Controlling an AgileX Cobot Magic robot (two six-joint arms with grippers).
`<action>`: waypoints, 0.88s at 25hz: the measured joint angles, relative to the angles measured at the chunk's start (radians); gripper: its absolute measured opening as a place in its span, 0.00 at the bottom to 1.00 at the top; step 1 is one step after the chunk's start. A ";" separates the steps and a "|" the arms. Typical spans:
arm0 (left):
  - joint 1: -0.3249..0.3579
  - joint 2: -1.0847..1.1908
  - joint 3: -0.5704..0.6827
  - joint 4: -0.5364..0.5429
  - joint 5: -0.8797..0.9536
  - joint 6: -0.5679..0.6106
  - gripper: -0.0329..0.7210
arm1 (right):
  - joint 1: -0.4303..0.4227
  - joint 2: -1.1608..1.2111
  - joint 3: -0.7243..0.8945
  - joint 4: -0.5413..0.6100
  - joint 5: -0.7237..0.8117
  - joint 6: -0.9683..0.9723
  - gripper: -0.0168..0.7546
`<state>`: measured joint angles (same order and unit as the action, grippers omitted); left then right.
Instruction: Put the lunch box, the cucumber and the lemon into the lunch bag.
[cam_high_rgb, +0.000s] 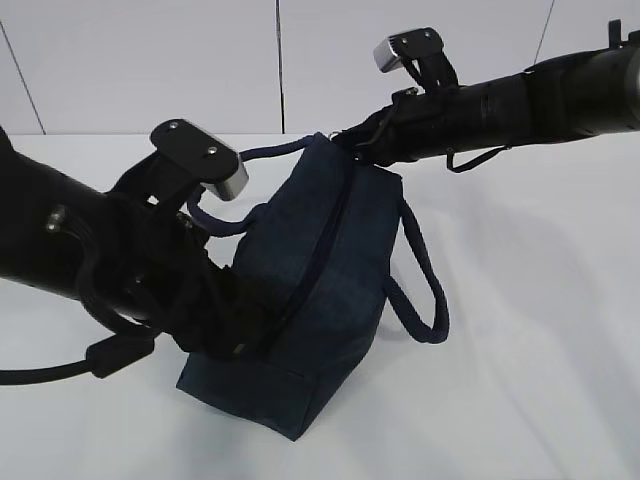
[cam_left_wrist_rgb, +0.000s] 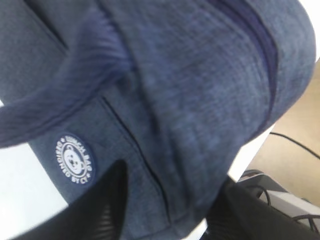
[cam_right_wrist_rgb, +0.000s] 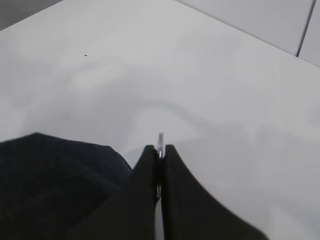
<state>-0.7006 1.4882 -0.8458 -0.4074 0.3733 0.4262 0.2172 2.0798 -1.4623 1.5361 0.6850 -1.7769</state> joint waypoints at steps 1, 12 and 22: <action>0.000 -0.011 0.000 -0.002 0.002 -0.002 0.53 | 0.000 0.000 0.000 0.000 0.010 0.002 0.02; 0.238 -0.149 -0.223 0.049 0.361 -0.067 0.59 | 0.000 0.000 -0.002 0.000 0.029 0.006 0.02; 0.314 0.143 -0.824 0.017 0.839 -0.124 0.59 | 0.000 0.000 -0.002 0.000 0.039 0.007 0.02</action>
<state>-0.3867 1.6311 -1.6703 -0.3903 1.2121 0.3020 0.2172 2.0798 -1.4640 1.5361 0.7242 -1.7699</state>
